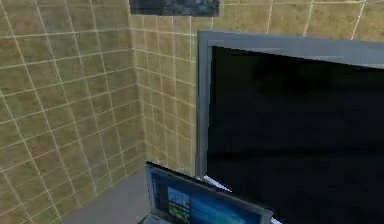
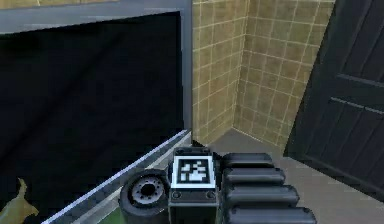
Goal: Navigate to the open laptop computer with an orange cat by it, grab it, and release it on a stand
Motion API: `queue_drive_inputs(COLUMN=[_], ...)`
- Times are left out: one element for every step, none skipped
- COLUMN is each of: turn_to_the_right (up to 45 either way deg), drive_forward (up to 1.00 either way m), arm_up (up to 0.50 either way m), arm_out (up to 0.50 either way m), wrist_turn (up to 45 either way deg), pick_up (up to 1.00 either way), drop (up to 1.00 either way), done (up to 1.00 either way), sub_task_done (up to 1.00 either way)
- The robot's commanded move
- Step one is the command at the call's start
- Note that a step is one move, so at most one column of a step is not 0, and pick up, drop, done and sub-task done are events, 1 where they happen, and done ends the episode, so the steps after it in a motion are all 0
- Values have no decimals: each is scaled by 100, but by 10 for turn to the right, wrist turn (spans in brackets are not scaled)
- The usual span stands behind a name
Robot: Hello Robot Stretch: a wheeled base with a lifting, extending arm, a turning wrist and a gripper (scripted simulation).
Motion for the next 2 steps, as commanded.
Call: queue_drive_inputs(turn_to_the_right=[-450,-300], drive_forward=[0,0], arm_up=[0,0], arm_out=[0,0], wrist_turn=[0,0], pick_up=[0,0], drop=[0,0], done=[0,0], sub_task_done=[0,0])
